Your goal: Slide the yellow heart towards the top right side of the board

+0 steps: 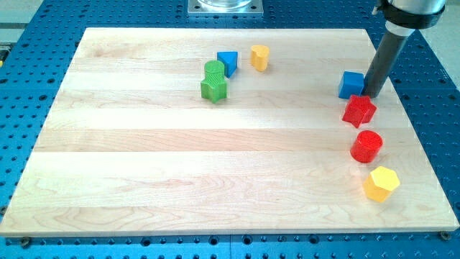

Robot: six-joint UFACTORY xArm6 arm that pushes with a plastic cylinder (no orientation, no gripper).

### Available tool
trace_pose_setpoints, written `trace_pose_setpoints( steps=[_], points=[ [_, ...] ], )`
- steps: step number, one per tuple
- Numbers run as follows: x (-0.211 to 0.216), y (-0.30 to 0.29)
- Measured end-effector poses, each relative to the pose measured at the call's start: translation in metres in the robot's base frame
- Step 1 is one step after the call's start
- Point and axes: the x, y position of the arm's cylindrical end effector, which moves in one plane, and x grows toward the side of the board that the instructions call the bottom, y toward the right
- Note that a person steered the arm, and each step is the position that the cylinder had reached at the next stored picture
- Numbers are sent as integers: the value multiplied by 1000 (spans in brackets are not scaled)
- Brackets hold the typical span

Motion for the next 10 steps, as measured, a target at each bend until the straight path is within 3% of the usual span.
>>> trace_pose_setpoints(
  steps=[2,3,5,8,10],
  points=[
    [-32,0],
    [-53,-43],
    [-18,-120],
    [-58,-220],
    [-93,-158]
  ],
)
